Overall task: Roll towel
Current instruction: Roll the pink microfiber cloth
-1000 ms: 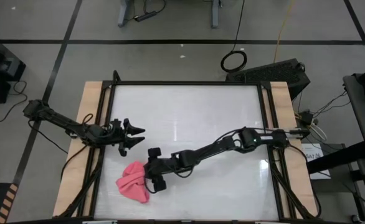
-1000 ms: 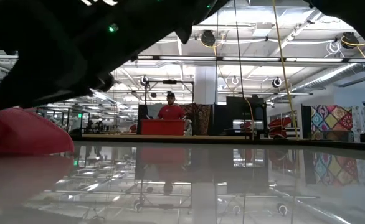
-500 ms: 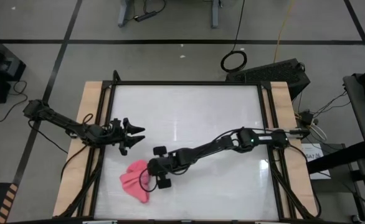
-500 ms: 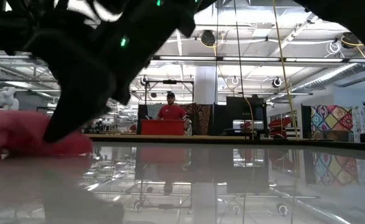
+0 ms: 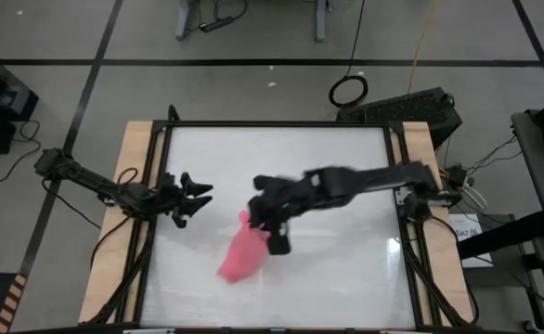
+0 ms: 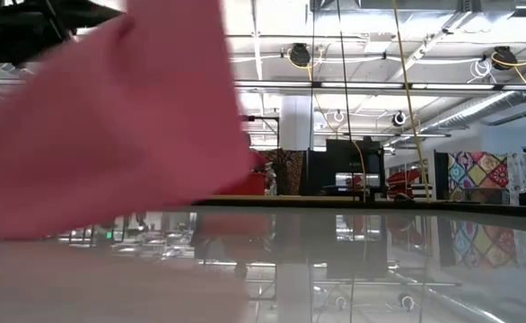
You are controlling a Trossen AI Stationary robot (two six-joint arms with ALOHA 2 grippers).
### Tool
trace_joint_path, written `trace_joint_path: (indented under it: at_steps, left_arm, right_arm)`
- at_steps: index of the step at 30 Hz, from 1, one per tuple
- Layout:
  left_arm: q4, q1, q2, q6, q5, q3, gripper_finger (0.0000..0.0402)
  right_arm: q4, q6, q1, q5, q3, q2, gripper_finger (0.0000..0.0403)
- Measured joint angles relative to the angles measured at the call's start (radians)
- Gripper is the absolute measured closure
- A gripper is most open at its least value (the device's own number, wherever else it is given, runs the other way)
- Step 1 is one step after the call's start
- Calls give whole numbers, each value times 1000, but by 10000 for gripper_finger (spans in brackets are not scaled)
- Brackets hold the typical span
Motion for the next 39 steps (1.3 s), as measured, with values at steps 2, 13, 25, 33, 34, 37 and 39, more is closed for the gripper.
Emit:
trace_joint_path:
  at_steps: [2,13,25,33,34,37,39]
  left_arm:
    - [24,0,0,15,0,0,182]
    - [27,0,42,18,34,26,182]
    - [23,59,384,10,401,237,182]
    - [23,109,653,39,554,403,182]
    - [23,117,685,40,582,419,182]
    - [3,137,769,40,615,466,182]
    - [-42,148,806,37,614,493,182]
  right_arm:
    - [27,55,-8,-101,0,-48,402]
    - [-118,215,-7,-323,-2,-149,403]
    - [-178,155,-30,-301,-2,-143,403]
    - [-178,147,-41,-289,-2,-142,403]
    - [-178,147,-40,-289,-2,-142,403]
    - [-178,151,-40,-285,-2,-142,403]
    - [-178,151,-40,-271,-2,-142,403]
